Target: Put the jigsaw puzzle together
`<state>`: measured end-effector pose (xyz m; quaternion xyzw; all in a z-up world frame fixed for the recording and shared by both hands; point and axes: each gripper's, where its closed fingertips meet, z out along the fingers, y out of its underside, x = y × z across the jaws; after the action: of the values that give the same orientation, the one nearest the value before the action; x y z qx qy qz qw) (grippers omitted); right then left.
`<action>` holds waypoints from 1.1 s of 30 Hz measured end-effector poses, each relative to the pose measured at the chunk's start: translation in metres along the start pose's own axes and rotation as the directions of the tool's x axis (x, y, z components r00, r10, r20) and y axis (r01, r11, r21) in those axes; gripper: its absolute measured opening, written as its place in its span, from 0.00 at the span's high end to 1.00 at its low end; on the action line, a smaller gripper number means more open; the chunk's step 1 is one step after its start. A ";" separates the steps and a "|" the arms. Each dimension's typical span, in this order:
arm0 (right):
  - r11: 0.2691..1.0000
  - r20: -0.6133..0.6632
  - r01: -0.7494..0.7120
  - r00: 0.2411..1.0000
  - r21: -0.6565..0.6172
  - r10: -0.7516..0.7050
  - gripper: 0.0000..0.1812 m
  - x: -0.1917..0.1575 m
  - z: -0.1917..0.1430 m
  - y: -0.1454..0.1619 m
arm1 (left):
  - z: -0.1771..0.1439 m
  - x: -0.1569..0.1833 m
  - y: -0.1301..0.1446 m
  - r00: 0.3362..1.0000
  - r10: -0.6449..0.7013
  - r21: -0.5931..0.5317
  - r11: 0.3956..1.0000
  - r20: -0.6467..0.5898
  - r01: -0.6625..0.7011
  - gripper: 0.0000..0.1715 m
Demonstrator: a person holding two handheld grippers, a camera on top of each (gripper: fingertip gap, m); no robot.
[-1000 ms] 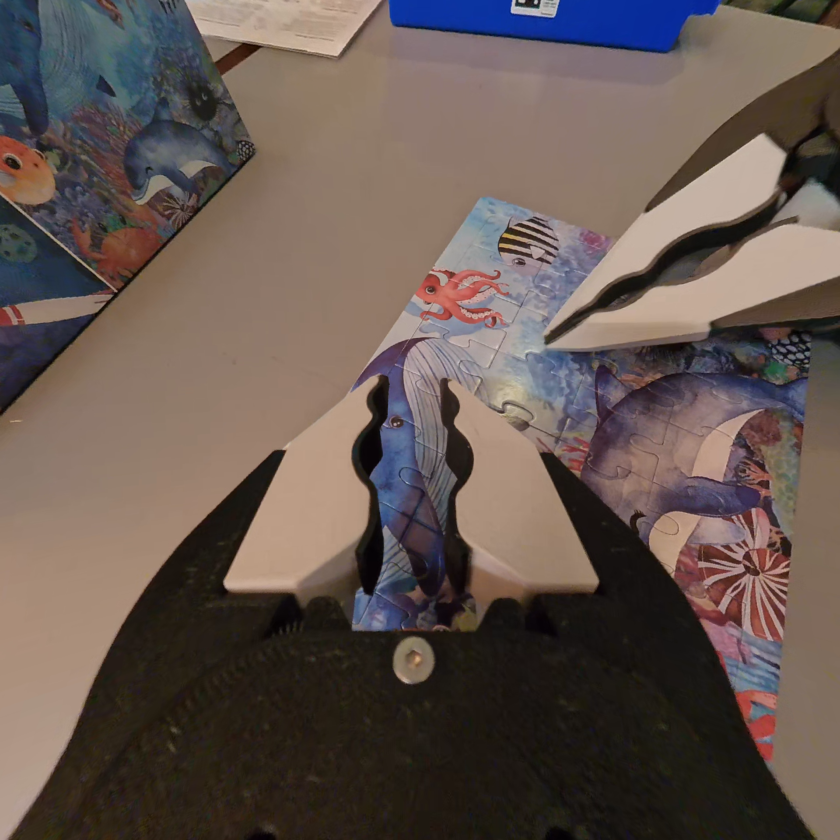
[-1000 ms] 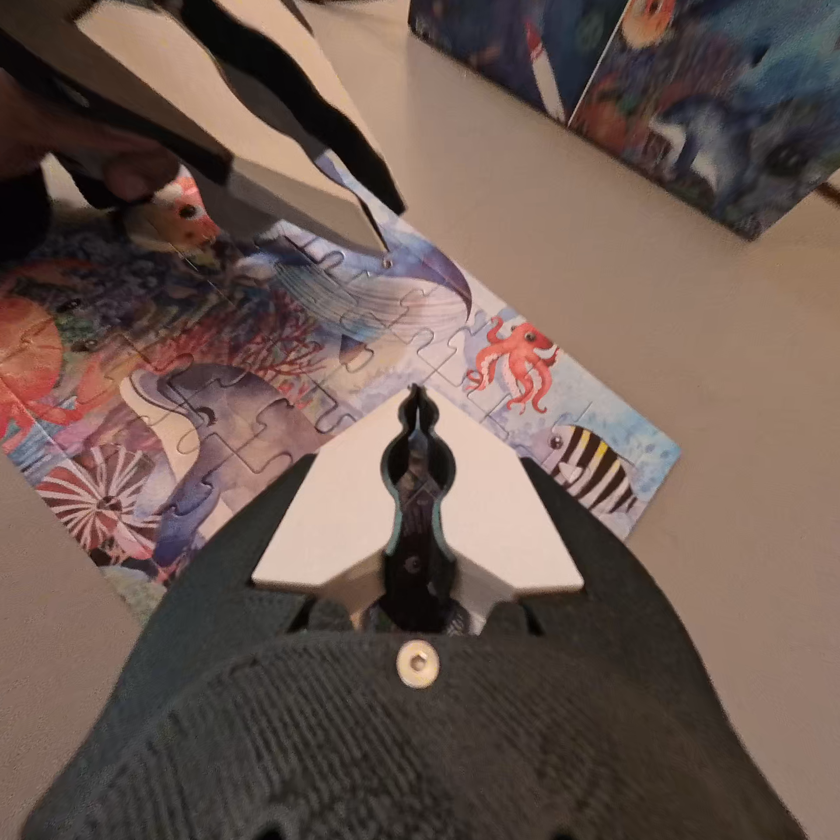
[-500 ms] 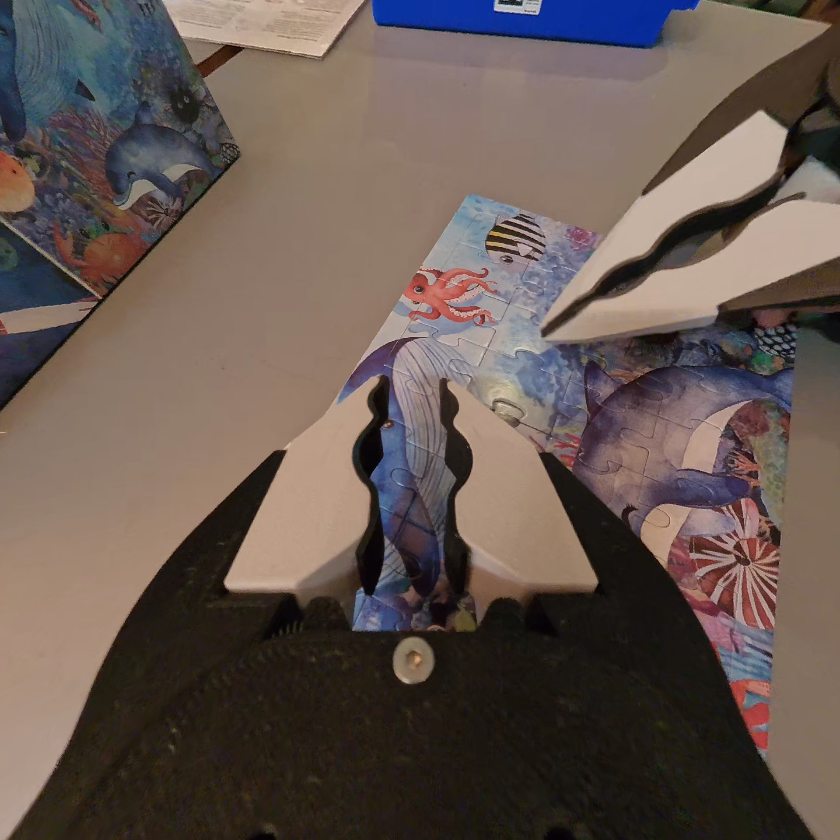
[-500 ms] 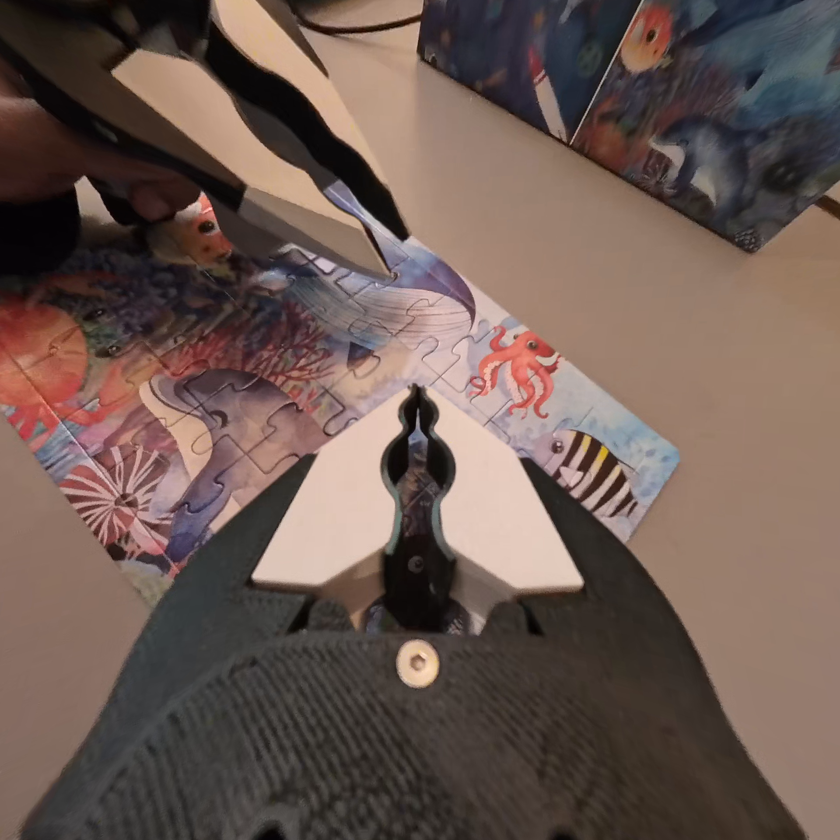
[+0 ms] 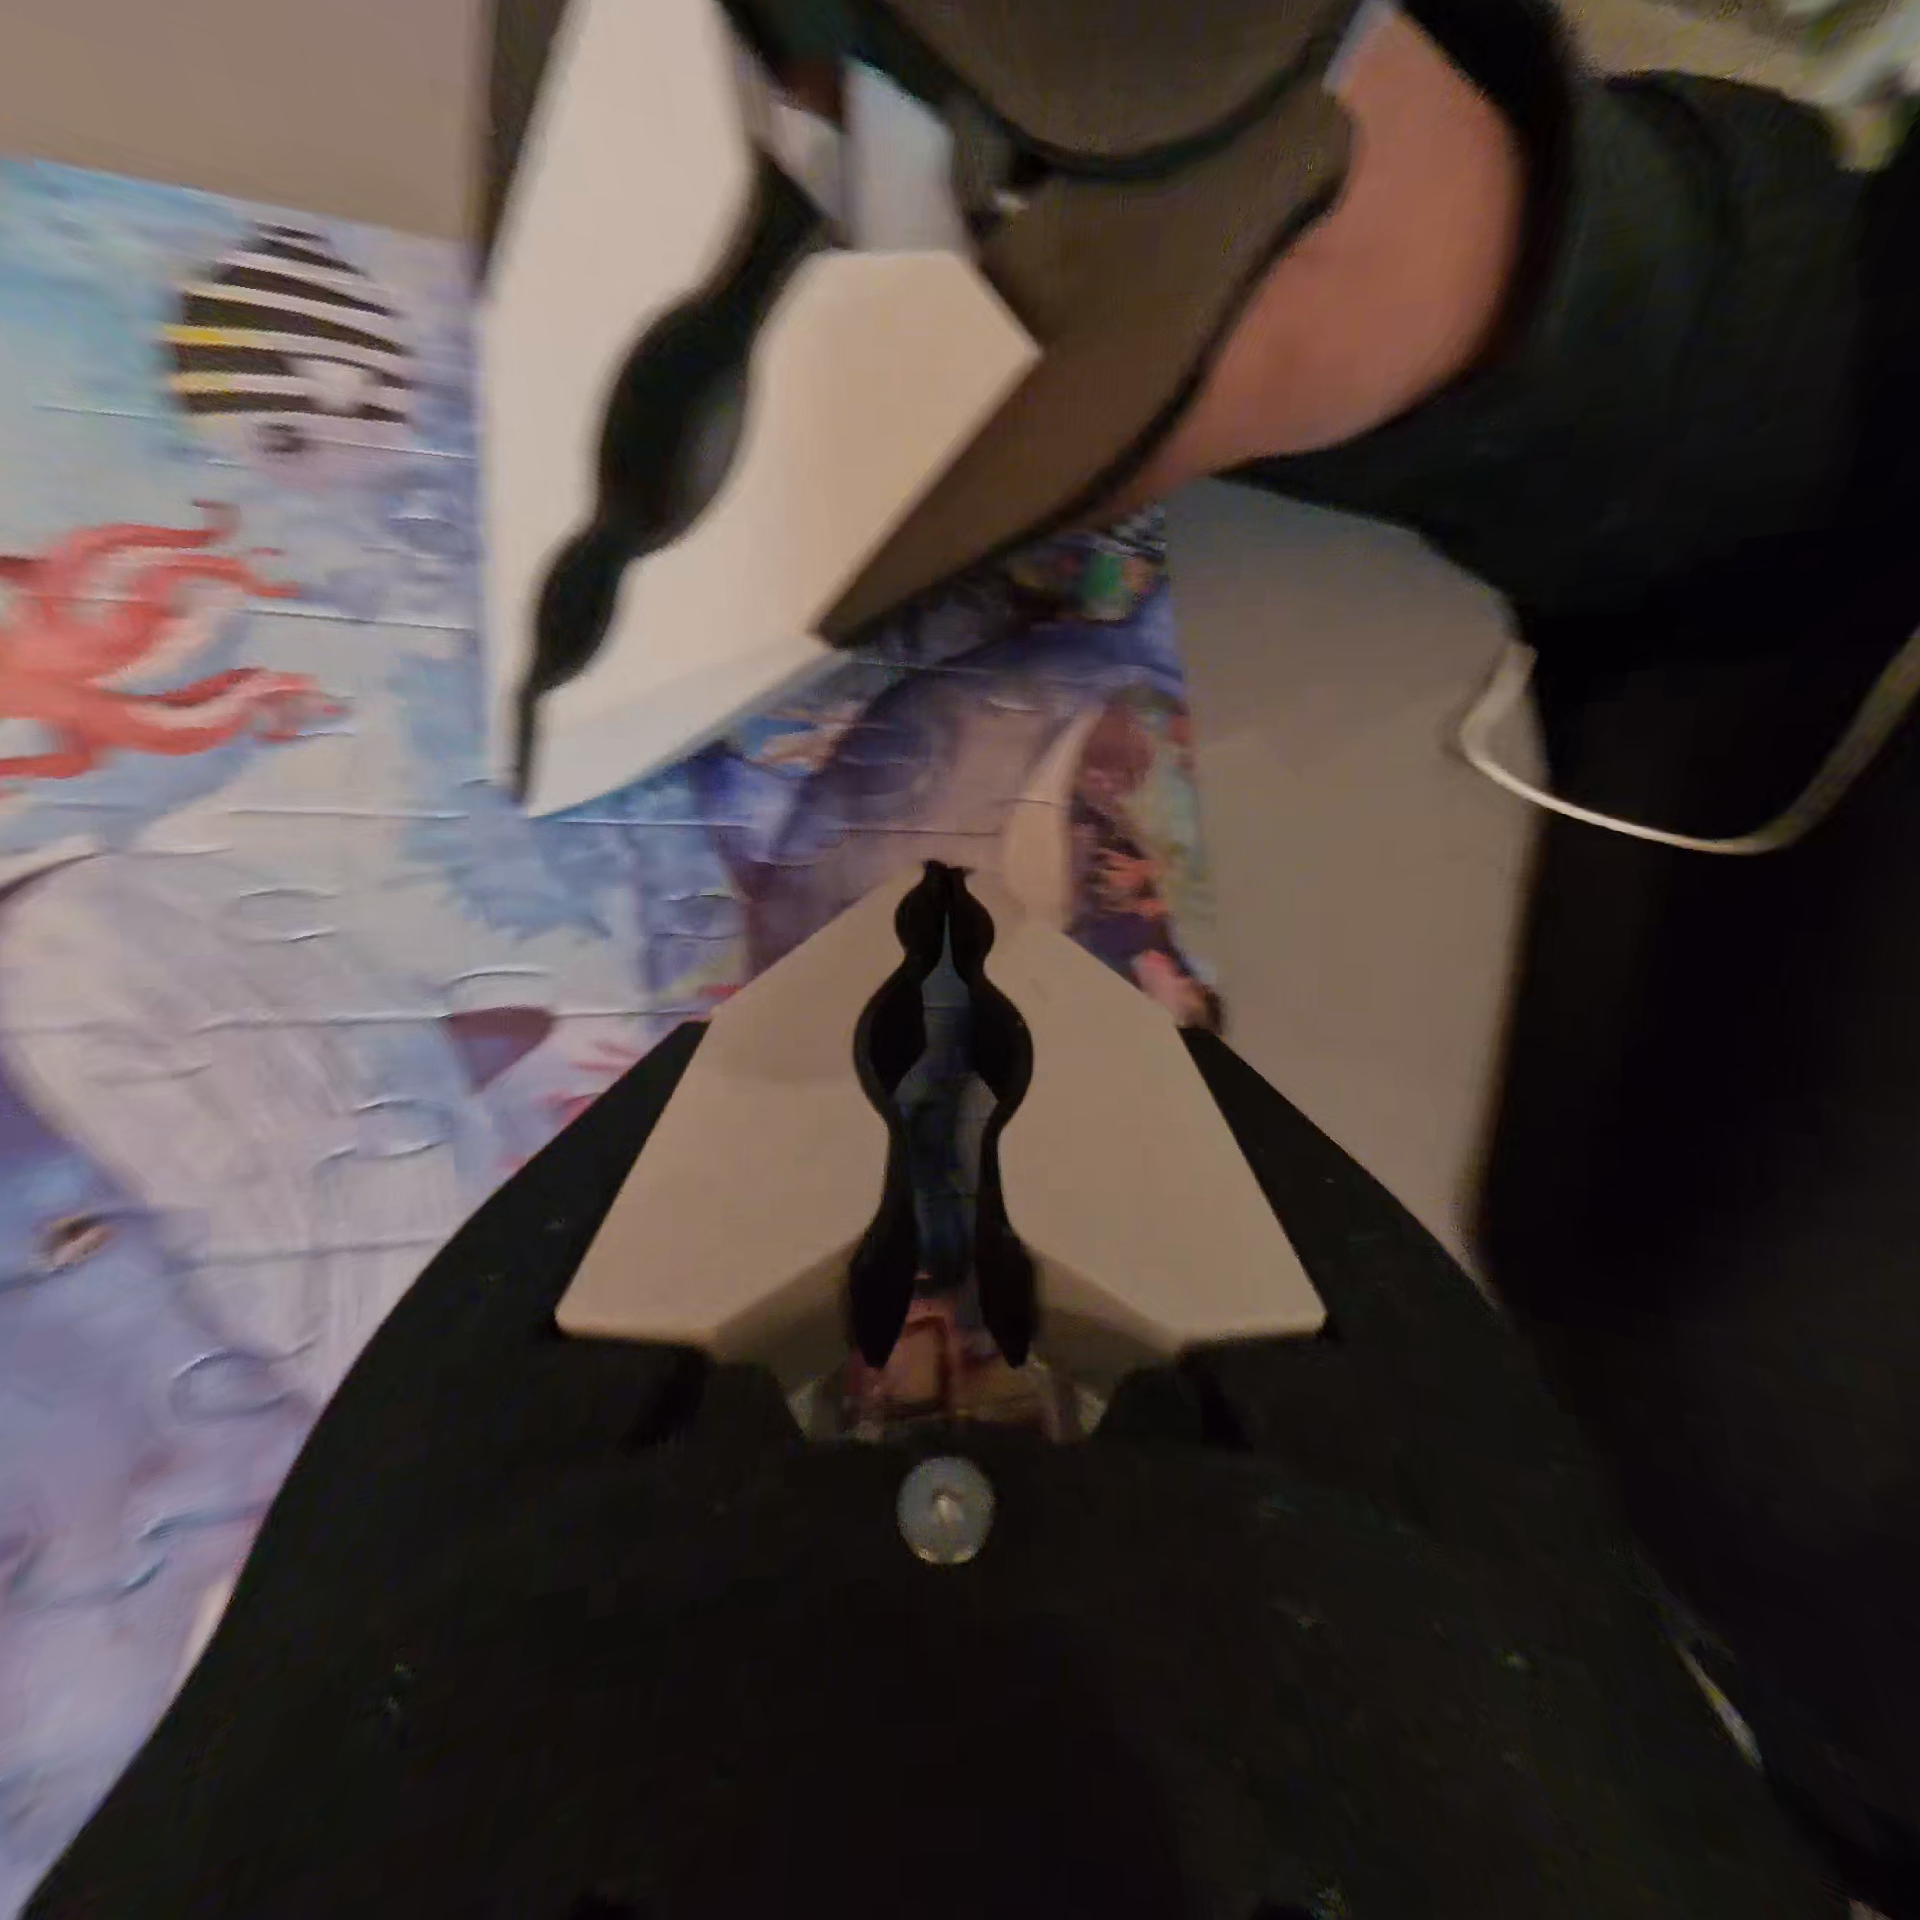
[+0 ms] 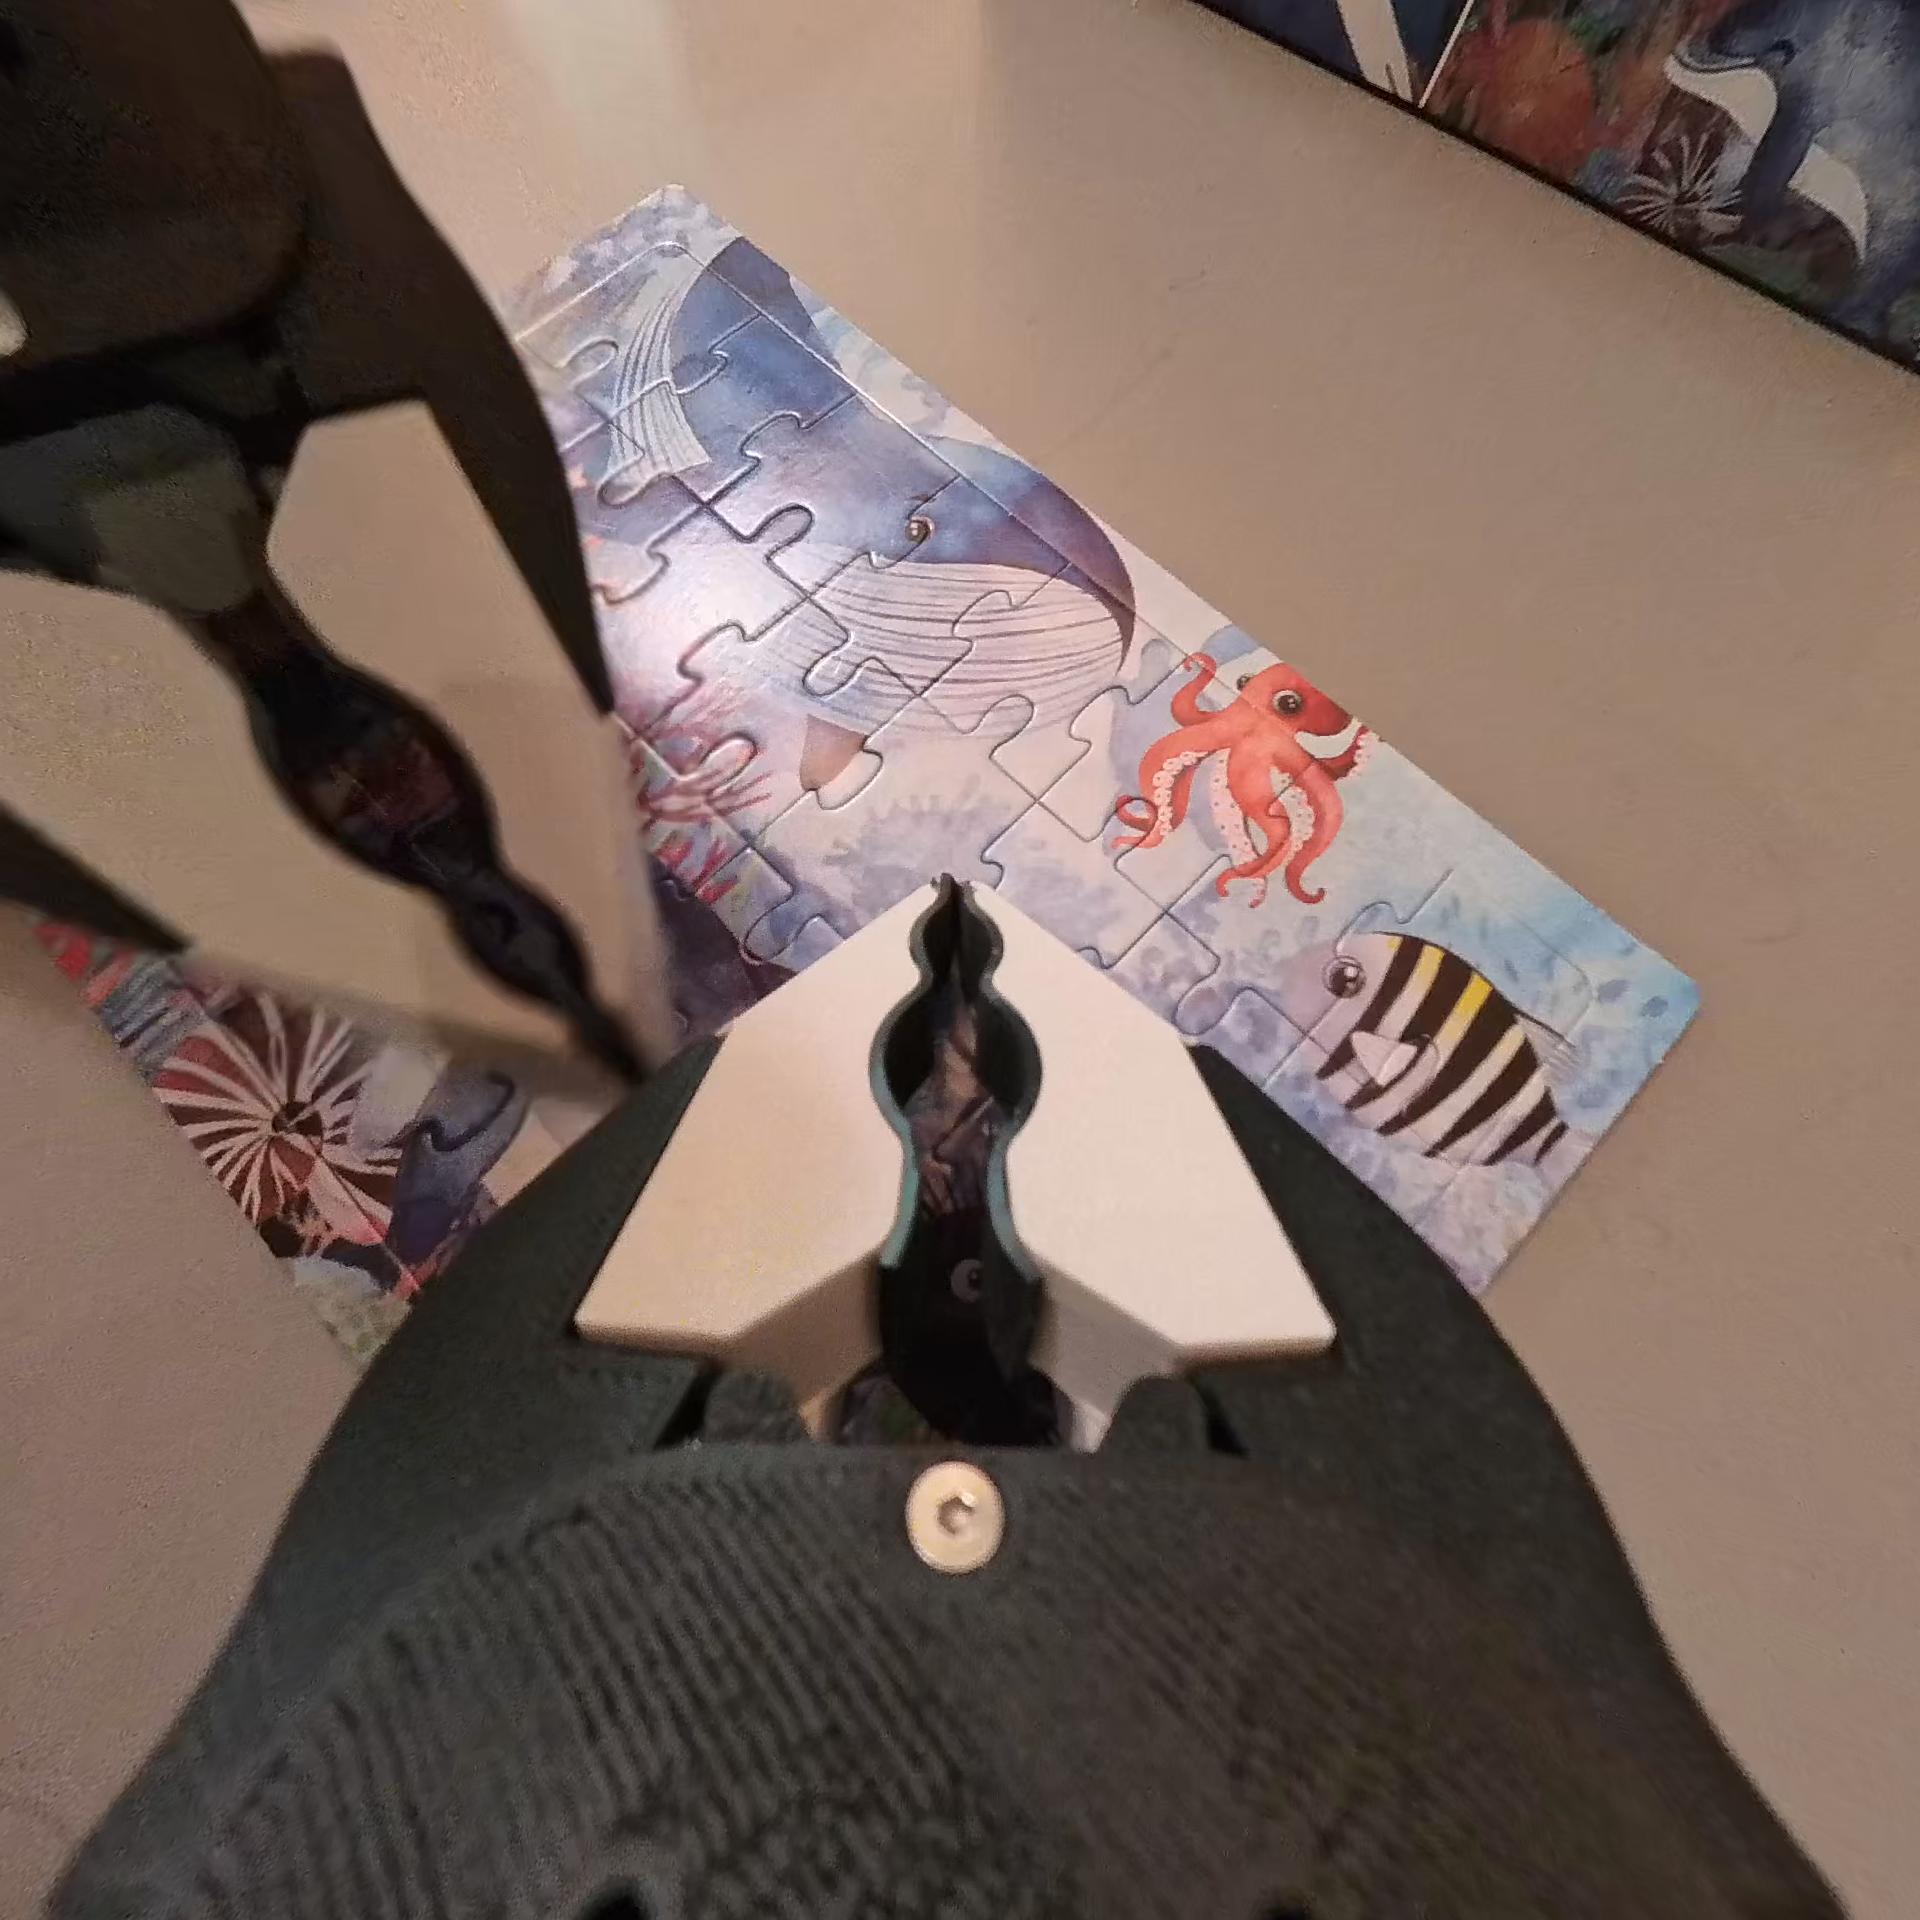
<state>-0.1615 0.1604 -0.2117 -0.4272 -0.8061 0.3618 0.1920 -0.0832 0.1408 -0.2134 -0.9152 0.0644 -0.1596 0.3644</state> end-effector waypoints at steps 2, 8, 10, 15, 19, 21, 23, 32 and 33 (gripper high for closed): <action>1.000 0.001 -0.002 1.000 0.001 0.002 1.00 0.000 -0.001 0.000 | -0.014 -0.042 0.000 0.962 0.005 0.003 1.000 0.272 -0.006 1.00; 1.000 -0.004 -0.014 1.000 0.004 0.014 1.00 0.003 -0.002 0.001 | -0.047 -0.085 0.018 0.883 -0.022 -0.006 1.000 0.469 0.029 1.00; 1.000 0.000 -0.019 1.000 0.004 0.019 1.00 0.003 -0.003 0.001 | -0.020 -0.026 0.011 0.995 0.006 0.009 1.000 0.096 -0.007 1.00; 1.000 -0.003 -0.017 1.000 0.006 0.017 1.00 0.003 -0.004 0.002 | -0.027 -0.040 0.014 0.959 0.126 -0.078 0.991 0.254 -0.110 1.00; 1.000 0.003 -0.025 1.000 0.005 0.025 1.00 0.003 -0.004 0.002 | -0.029 -0.022 0.023 0.983 0.141 -0.055 0.989 0.120 -0.135 1.00; 1.000 0.006 -0.028 1.000 0.006 0.028 1.00 0.003 -0.004 0.002 | -0.028 -0.022 0.023 0.986 0.128 -0.061 0.991 0.105 -0.122 1.00; 1.000 0.004 -0.026 1.000 0.006 0.026 1.00 0.003 -0.004 0.002 | -0.037 -0.047 0.023 0.951 0.145 -0.091 0.988 0.272 -0.124 1.00; 1.000 0.001 -0.023 1.000 0.006 0.023 1.00 0.003 -0.004 0.003 | -0.036 -0.047 0.021 0.945 0.150 -0.096 0.987 0.292 -0.127 1.00; 1.000 -0.002 -0.020 1.000 0.005 0.020 1.00 0.003 -0.004 0.003 | -0.037 -0.050 0.022 0.943 0.142 -0.097 0.988 0.302 -0.118 1.00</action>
<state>-0.1593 0.1660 -0.2107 -0.4349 -0.8007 0.3654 0.1903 -0.1426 0.1121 -0.2154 -0.9360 0.0731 0.0122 0.3441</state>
